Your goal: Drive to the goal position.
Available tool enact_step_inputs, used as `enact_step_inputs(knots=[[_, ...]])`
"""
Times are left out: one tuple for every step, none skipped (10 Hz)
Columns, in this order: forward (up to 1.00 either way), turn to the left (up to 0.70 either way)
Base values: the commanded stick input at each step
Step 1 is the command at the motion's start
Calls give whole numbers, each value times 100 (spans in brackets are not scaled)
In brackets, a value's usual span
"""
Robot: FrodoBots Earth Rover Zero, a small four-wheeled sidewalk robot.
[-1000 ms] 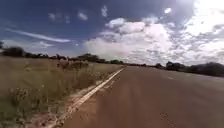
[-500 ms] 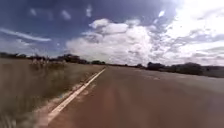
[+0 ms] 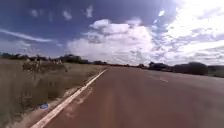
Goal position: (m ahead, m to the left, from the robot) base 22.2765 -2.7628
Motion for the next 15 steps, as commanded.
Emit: enact_step_inputs(knots=[[100, 0], [100, 0], [100, 0], [100, 0], [100, 0], [100, 0], [100, 0], [100, 0], [100, 0], [100, 0], [100, 0], [100, 0], [100, 0], [100, 0], [100, 0]])
